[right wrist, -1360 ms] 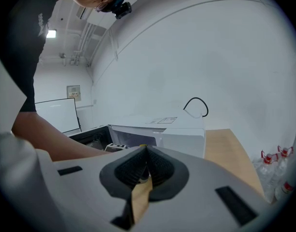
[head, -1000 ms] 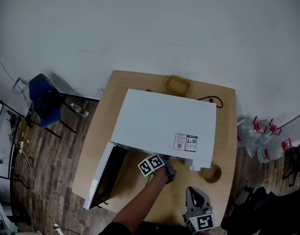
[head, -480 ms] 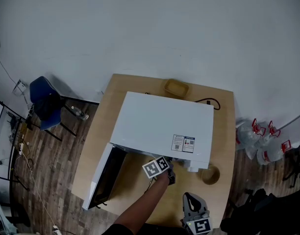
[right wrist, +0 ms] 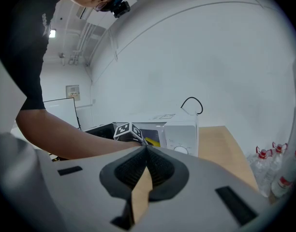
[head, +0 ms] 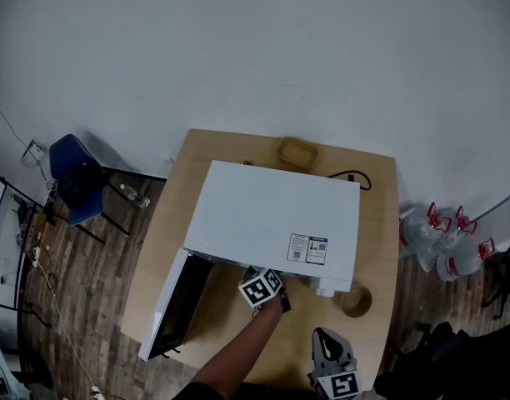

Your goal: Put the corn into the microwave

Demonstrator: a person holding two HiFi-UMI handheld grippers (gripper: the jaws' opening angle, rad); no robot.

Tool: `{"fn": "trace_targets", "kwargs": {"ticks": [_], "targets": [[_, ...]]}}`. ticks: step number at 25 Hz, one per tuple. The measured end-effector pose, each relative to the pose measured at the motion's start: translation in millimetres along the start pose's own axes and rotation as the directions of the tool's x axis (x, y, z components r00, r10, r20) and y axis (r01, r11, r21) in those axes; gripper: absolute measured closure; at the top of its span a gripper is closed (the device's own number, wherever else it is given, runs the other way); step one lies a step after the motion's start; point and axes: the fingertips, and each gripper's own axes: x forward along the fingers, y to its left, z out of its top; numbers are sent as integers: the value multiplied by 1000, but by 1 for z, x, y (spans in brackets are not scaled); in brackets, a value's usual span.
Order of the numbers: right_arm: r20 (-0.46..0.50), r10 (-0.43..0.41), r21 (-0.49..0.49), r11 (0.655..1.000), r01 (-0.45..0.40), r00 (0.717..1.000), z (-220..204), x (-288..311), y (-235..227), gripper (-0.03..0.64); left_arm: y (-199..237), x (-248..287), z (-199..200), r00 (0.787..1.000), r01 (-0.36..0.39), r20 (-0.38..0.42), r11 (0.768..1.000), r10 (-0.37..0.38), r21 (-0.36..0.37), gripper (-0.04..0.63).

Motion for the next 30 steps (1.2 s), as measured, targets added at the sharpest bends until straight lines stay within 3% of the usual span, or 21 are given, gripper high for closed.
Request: {"fn": "trace_targets", "kwargs": {"ticks": [7,10,13,19,30], "targets": [[-24,12,2,1000,-12,1000,-8,2,-1,558,18,8,18,998,-35,50,993,29,110,307],[-24,8,5,1000,-8,1000,-8,3,-5,558,34,7,31,991,-117,94,969,98,219,302],[-29,6,12,1000,-6,1000,-9,2,-7,558,40,9,47,984,-148,145,939,107,312,301],[-49,7,9,1000,-7,999,-16,2,-9,558,49,10,55,981,-147,169,936,96,321,295],[-31,18,-9,1000,-18,999,-11,3,1,558,42,-31,43,984,-48,180,934,-18,355,295]]}}
